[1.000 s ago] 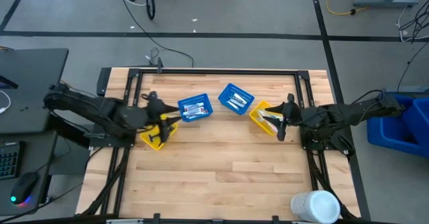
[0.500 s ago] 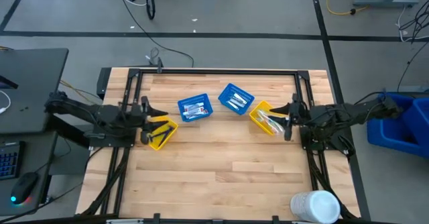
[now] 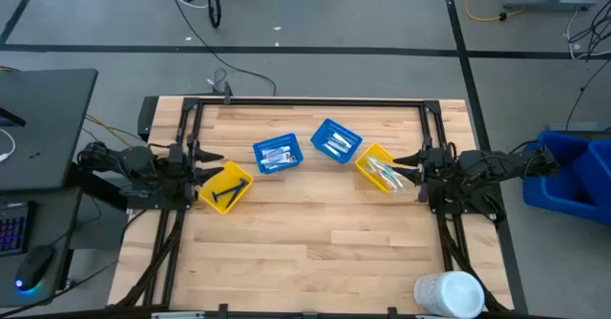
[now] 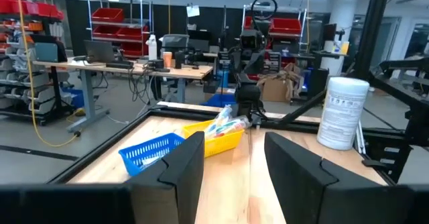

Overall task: Pick & Place Travel size toiletries
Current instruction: Return to Home Position

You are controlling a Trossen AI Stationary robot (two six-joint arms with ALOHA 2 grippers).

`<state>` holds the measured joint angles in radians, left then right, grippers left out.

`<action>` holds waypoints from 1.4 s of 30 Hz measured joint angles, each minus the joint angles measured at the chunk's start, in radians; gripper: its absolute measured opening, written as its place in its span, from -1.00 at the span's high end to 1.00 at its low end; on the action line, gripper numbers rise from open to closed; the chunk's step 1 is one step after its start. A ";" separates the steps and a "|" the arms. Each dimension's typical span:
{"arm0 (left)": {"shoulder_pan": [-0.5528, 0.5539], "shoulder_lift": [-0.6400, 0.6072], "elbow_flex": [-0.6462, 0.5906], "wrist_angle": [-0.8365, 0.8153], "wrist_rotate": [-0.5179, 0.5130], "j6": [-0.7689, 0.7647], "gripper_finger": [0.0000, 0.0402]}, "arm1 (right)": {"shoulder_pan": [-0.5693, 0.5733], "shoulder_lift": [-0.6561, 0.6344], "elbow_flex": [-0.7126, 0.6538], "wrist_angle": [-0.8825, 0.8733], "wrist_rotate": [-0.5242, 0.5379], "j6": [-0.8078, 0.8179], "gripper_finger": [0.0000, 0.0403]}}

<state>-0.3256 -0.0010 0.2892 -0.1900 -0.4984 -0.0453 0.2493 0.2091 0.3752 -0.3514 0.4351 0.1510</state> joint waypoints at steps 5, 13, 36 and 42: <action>0.000 0.003 0.000 -0.033 -0.009 0.024 0.17 | 0.000 -0.099 -0.067 -0.003 -0.002 -0.002 0.47; 0.000 0.005 0.000 -0.049 0.020 0.000 0.17 | 0.000 -0.207 -0.148 0.002 -0.002 0.009 0.51; 0.000 0.019 -0.279 0.276 0.057 0.003 0.17 | 0.000 -0.208 -0.276 0.214 -0.098 -0.043 0.38; 0.000 0.021 -0.279 0.273 0.049 0.010 0.17 | 0.000 -0.208 -0.336 0.314 -0.129 -0.048 0.33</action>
<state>-0.3256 0.0204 0.0097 0.0830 -0.4496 -0.0357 0.2497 0.0010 0.0390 -0.0371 0.3058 0.1026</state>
